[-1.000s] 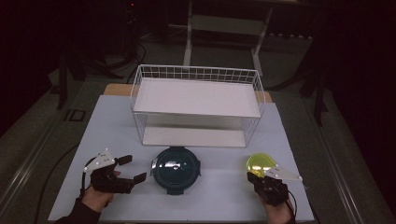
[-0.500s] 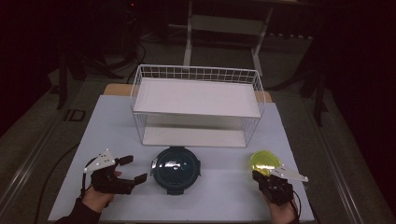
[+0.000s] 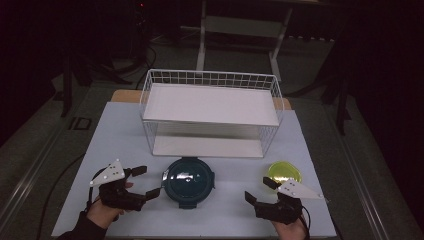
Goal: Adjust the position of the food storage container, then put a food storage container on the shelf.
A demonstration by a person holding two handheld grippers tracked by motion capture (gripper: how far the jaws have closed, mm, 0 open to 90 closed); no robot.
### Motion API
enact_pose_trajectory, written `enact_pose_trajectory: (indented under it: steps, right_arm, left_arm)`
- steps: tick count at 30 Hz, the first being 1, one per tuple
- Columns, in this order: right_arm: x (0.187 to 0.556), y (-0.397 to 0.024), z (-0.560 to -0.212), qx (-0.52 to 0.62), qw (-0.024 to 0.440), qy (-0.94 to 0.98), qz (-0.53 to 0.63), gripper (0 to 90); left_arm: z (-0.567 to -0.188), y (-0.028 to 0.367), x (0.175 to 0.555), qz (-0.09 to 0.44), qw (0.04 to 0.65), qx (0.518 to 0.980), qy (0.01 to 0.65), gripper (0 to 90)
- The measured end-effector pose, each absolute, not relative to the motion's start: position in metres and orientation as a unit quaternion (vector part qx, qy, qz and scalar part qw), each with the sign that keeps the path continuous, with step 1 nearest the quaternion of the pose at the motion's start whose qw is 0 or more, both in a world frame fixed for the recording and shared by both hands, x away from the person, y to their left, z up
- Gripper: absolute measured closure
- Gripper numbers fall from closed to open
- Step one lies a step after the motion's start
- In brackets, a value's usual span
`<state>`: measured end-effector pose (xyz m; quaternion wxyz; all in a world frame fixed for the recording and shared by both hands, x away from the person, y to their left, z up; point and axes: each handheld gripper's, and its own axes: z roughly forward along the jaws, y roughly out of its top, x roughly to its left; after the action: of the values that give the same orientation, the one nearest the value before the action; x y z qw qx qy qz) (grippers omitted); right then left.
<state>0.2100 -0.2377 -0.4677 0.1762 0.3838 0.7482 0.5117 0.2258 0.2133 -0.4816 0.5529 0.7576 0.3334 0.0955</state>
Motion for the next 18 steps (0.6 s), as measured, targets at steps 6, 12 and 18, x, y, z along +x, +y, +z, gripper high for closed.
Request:
enact_pose_trajectory:
  steps: [6,12,18]
  right_arm:
    - [0.201,-0.218,-0.45,0.345,0.226,0.742,0.529,15.0]
    - [0.205,-0.208,-0.441,0.341,0.193,0.743,0.543,16.9]
    - [0.212,-0.206,-0.435,0.346,0.193,0.738,0.547,17.6]
  left_arm:
    - [-0.475,0.211,0.228,0.081,0.571,0.742,0.342,6.7]
    - [-0.469,0.206,0.238,0.073,0.553,0.75,0.355,6.7]
    - [-0.474,0.202,0.254,0.024,0.514,0.76,0.396,6.8]
